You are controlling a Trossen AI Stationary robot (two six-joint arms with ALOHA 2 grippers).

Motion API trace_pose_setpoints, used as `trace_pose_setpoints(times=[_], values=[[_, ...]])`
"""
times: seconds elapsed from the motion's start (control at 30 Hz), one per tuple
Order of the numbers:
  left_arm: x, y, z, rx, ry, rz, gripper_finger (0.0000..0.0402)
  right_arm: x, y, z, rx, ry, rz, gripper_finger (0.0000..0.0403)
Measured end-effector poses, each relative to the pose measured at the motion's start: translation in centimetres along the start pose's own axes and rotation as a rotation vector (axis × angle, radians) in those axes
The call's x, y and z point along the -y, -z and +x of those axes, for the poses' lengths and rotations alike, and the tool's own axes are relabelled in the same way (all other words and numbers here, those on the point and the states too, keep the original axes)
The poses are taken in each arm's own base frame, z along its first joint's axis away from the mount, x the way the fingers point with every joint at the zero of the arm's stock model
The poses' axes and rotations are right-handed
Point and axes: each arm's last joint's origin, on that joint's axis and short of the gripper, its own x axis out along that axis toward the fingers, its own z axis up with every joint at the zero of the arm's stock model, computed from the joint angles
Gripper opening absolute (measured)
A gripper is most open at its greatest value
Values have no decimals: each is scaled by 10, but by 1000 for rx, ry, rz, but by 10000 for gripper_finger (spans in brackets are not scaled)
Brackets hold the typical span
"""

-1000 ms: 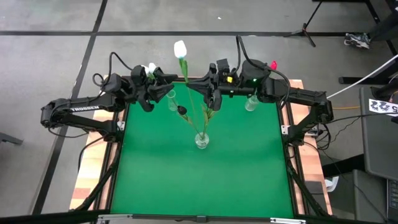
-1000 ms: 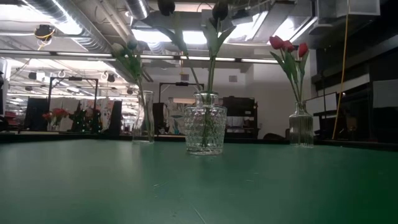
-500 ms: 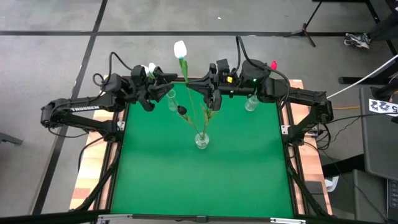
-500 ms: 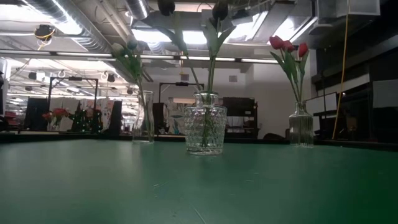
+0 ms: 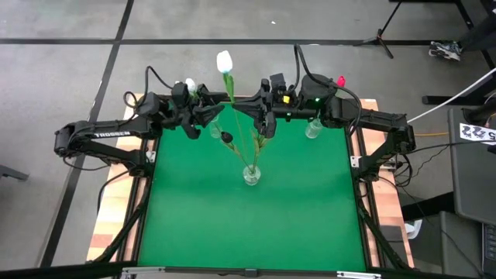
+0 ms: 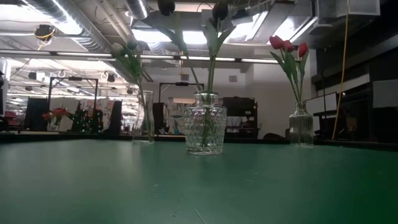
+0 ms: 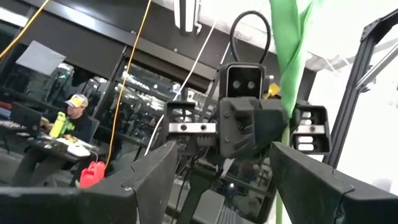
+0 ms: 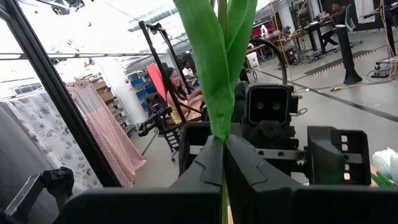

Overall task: Sort flowers into vase by color
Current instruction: Put the white tulip into the top left transparent vase

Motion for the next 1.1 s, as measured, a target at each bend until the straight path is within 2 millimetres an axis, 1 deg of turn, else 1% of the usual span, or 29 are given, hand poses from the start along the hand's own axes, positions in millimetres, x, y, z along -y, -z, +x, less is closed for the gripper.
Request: trace_pose_setpoints(times=[0.57, 1.1], values=[[0, -1, 0, 15, 7, 13, 253, 0, -2, 0, 15, -12, -17, 1], [1, -2, 1, 34, 19, -2, 253, 1, 1, 0, -14, 0, -33, 1]])
